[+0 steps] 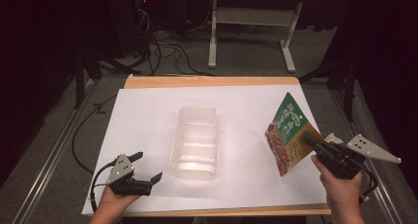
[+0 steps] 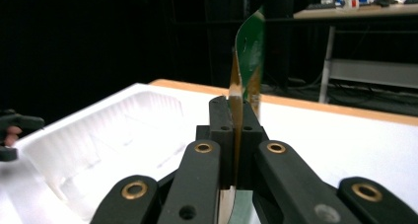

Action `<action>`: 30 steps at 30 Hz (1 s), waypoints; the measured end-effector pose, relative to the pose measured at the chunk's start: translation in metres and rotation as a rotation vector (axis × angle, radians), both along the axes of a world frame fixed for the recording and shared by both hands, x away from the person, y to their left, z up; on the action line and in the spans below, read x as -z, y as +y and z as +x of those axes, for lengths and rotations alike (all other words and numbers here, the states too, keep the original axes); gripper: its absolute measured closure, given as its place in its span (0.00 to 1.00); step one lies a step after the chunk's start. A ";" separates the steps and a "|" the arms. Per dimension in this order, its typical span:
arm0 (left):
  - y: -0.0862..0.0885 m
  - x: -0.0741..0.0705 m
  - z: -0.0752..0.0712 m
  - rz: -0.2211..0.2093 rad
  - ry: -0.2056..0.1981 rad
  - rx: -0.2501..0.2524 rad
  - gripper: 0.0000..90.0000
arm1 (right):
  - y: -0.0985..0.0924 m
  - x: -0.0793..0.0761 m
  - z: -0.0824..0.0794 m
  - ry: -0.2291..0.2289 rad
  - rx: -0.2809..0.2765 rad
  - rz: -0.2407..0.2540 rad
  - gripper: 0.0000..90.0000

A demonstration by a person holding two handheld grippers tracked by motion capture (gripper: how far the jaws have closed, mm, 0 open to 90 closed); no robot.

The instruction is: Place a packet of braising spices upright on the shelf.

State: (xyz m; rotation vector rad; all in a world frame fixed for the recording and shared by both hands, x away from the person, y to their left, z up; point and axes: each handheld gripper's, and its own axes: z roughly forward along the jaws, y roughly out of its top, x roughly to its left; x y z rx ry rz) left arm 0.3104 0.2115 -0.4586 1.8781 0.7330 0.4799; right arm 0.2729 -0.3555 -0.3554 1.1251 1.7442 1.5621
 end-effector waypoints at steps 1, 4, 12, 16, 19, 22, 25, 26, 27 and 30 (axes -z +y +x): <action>0.000 0.000 0.000 0.000 0.000 0.000 0.04 | 0.000 0.000 0.000 0.000 0.000 0.000 1.00; 0.002 -0.001 0.000 -0.006 -0.006 -0.002 0.04 | 0.002 0.008 0.004 0.025 0.002 -0.012 1.00; 0.002 -0.001 0.000 -0.006 -0.008 0.003 0.04 | 0.005 0.010 0.004 0.015 0.009 -0.001 0.98; 0.002 -0.001 0.000 -0.010 -0.007 0.003 0.04 | 0.006 0.012 0.002 0.022 0.006 -0.003 0.88; 0.002 -0.002 0.000 -0.012 -0.008 0.003 0.04 | 0.009 0.015 0.003 0.037 0.012 -0.015 0.81; 0.002 -0.002 0.000 -0.010 -0.008 0.003 0.04 | 0.011 0.020 0.004 0.049 0.020 -0.021 0.76; 0.002 -0.002 0.000 -0.011 -0.009 0.004 0.04 | 0.014 0.026 0.007 0.077 0.029 -0.027 0.72; 0.002 -0.002 0.000 -0.010 -0.008 0.004 0.04 | 0.015 0.030 0.009 0.090 0.032 -0.033 0.71; 0.002 -0.002 0.000 -0.009 -0.010 0.004 0.04 | 0.017 0.034 0.010 0.097 0.035 -0.040 0.70; 0.002 -0.002 0.000 -0.009 -0.011 0.005 0.04 | 0.021 0.047 0.014 0.131 0.037 -0.064 0.72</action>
